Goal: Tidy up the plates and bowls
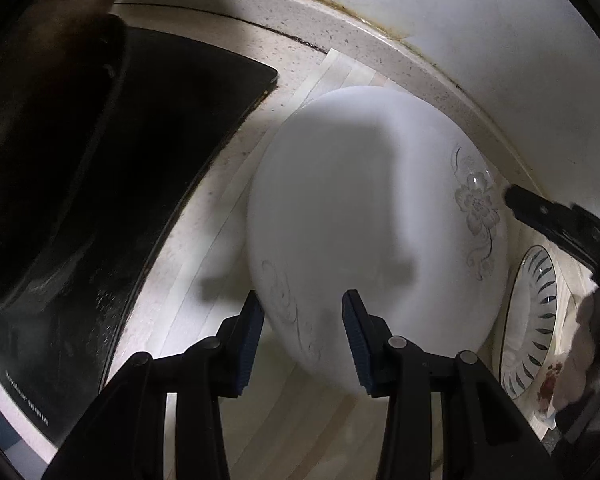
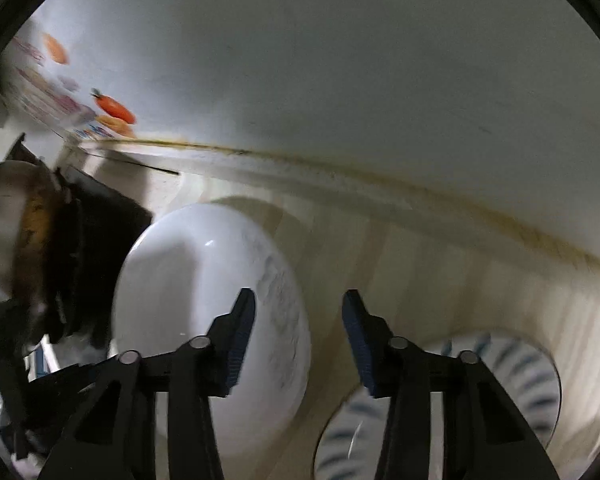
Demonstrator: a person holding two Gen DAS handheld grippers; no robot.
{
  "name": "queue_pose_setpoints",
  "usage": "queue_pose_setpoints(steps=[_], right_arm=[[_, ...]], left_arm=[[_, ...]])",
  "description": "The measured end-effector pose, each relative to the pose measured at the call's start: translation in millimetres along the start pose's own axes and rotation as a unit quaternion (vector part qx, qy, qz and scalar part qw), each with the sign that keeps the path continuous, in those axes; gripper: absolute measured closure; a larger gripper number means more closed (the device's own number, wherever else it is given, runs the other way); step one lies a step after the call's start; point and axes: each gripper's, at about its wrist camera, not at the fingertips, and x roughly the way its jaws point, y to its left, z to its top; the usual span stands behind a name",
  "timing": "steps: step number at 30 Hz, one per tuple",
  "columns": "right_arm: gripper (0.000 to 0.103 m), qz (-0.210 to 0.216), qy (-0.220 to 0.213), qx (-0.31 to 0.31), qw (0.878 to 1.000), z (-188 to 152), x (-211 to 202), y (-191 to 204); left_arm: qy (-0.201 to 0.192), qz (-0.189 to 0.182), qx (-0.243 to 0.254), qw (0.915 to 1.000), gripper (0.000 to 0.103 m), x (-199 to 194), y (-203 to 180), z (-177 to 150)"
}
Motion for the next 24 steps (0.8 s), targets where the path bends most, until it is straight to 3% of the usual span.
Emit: queue_pose_setpoints(steps=[5, 13, 24], right_arm=[[0.083, 0.024, 0.019, 0.001, 1.000, 9.8, 26.2, -1.3], [0.085, 0.031, 0.007, -0.007, 0.999, 8.0, 26.3, -2.0], [0.089, 0.051, -0.004, 0.008, 0.999, -34.4, -4.2, -15.8]], left_arm=[[-0.009, 0.006, 0.002, 0.9999, 0.067, 7.5, -2.8, 3.0], [-0.029, 0.006, -0.004, 0.9996, 0.072, 4.0, 1.7, -4.7], [-0.049, -0.005, 0.016, 0.9987, 0.073, -16.8, -7.0, -22.4]])
